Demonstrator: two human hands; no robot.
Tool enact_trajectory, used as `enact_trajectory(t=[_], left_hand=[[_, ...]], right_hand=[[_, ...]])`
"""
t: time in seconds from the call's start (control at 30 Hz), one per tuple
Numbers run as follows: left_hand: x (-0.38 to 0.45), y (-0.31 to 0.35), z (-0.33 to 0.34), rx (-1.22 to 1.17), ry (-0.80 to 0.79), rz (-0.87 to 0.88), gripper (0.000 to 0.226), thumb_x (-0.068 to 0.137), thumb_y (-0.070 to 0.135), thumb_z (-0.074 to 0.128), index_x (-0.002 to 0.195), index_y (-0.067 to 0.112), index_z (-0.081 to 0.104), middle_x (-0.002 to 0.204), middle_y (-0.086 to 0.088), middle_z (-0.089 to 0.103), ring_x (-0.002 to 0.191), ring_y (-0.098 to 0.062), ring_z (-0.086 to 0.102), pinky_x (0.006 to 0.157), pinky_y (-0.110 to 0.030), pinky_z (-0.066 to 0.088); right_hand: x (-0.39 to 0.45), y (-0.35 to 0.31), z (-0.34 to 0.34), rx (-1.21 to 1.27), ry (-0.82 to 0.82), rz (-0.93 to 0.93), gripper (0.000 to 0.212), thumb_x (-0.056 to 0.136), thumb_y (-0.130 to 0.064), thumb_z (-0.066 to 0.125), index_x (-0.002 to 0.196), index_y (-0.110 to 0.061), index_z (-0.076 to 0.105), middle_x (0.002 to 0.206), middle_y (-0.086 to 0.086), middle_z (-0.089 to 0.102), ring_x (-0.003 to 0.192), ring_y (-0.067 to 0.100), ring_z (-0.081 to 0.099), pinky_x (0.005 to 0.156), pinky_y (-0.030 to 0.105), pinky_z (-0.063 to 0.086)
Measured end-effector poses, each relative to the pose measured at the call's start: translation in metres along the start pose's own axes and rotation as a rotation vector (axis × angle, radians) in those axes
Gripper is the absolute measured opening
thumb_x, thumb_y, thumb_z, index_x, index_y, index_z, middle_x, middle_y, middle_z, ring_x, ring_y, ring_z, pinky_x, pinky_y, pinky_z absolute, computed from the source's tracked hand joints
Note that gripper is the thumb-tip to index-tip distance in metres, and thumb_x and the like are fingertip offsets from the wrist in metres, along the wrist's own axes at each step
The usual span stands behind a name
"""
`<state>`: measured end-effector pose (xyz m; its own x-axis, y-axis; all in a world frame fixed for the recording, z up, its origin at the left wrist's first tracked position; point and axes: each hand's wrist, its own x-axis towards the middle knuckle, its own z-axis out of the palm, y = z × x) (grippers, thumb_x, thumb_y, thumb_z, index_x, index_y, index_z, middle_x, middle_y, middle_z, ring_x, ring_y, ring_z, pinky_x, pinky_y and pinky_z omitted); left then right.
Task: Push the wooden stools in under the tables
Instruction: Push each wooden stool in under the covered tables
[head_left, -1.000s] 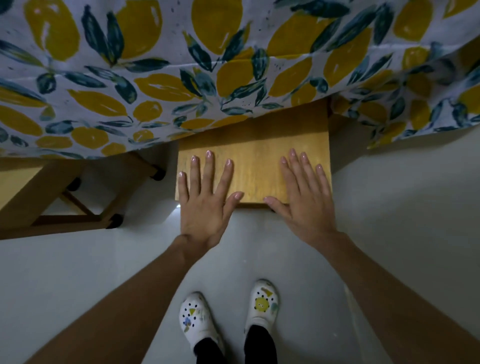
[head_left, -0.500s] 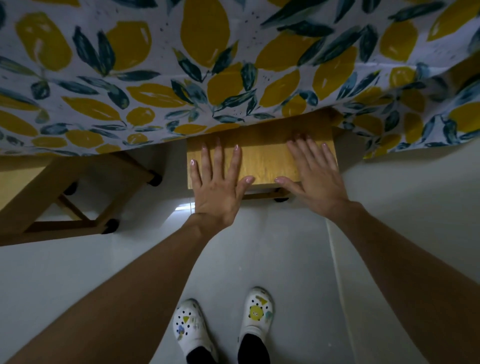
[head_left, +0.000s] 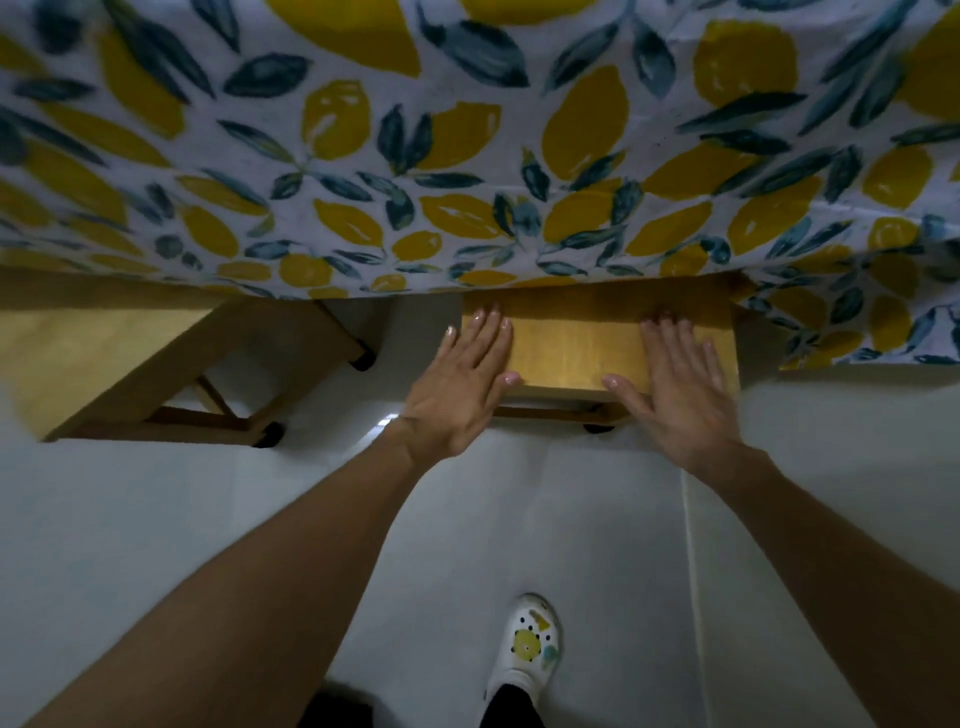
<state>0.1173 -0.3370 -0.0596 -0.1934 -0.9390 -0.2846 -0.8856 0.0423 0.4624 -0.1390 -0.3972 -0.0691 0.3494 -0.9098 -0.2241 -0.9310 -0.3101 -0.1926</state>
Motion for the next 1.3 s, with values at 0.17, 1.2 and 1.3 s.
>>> enact_trajectory(t=[0.17, 1.2, 1.3], left_hand=[[-0.074, -0.057, -0.004, -0.061, 0.233, -0.182, 0.060, 0.100, 0.043, 0.018, 0.151, 0.014, 0.004, 0.160, 0.002, -0.005, 0.146, -0.009, -0.012, 0.120, -0.029, 0.000], [-0.208, -0.452, -0.149, 0.260, 0.227, -0.159, 0.062, 0.099, 0.046, 0.013, 0.150, 0.011, 0.015, 0.158, -0.016, 0.015, 0.147, -0.032, 0.005, 0.119, -0.047, 0.012], [-0.213, -0.445, -0.143, 0.264, 0.217, -0.195, 0.065, 0.098, 0.048, 0.007, 0.150, 0.011, 0.016, 0.158, -0.017, 0.014, 0.147, -0.033, 0.005, 0.118, -0.049, 0.015]], right_hand=[[-0.020, -0.095, 0.013, 0.110, 0.132, -0.080, 0.083, 0.091, -0.065, 0.030, 0.153, -0.011, 0.019, 0.161, 0.007, 0.014, 0.149, 0.019, 0.005, 0.121, 0.039, 0.001], [0.039, -0.591, 0.138, 0.002, 0.213, -0.273, 0.087, 0.077, -0.055, 0.058, 0.146, -0.008, 0.036, 0.156, 0.015, 0.028, 0.146, 0.030, 0.021, 0.119, 0.050, 0.016], [0.035, -0.583, 0.134, 0.000, 0.201, -0.301, 0.088, 0.075, -0.053, 0.062, 0.146, -0.008, 0.037, 0.156, 0.015, 0.028, 0.146, 0.030, 0.022, 0.119, 0.049, 0.014]])
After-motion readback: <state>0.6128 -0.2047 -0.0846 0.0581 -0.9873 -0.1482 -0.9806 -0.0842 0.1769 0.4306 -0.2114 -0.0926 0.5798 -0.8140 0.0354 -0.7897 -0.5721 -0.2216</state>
